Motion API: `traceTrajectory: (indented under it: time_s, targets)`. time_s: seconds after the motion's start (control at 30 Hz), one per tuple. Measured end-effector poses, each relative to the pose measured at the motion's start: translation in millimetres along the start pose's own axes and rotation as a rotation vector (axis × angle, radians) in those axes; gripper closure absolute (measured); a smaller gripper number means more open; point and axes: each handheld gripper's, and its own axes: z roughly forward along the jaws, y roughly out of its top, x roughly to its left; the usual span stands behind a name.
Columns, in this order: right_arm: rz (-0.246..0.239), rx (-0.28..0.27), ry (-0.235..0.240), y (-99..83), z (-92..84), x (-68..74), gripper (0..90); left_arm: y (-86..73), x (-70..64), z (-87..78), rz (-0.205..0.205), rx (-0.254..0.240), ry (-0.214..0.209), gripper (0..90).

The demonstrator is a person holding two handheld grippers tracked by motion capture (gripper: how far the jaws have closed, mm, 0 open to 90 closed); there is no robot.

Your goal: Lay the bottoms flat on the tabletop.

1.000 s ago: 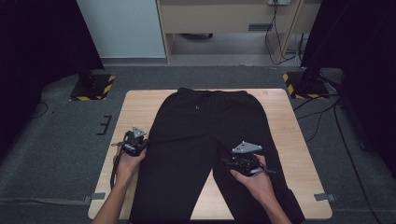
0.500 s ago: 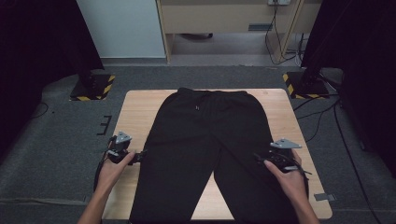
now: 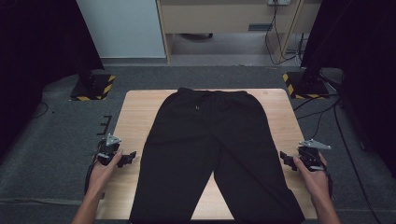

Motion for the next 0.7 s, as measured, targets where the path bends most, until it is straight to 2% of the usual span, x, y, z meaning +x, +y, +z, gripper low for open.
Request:
traceTrajectory:
  time_s: [0.07,0.17,0.3,0.4,0.57,0.7]
  targets:
    - [0.020,0.005,-0.015,-2.4,3.0,-5.0,15.2,-0.6,-2.3,2.0,0.008,0.007,0.002,7.9]
    - [0.022,0.016,-0.029,-6.6,6.9,-7.5,15.0,-2.9,-5.3,6.6,0.019,0.018,-0.001,7.8]
    - [0.018,0.037,-0.041,-9.6,10.3,-7.4,14.0,-7.8,-6.0,10.4,-0.022,-0.013,-0.026,6.0]
    - [-0.003,0.046,-0.061,-10.1,10.6,-5.1,13.7,-9.0,-8.1,8.9,-0.014,-0.010,-0.031,5.1]
    - [-0.013,0.046,-0.051,-14.9,5.4,-0.2,13.7,-13.7,-17.7,4.0,-0.014,-0.011,-0.030,4.5]
    - [-0.012,0.049,-0.049,-18.6,0.7,2.5,13.7,-14.4,-20.3,3.1,-0.013,-0.010,-0.034,4.4]
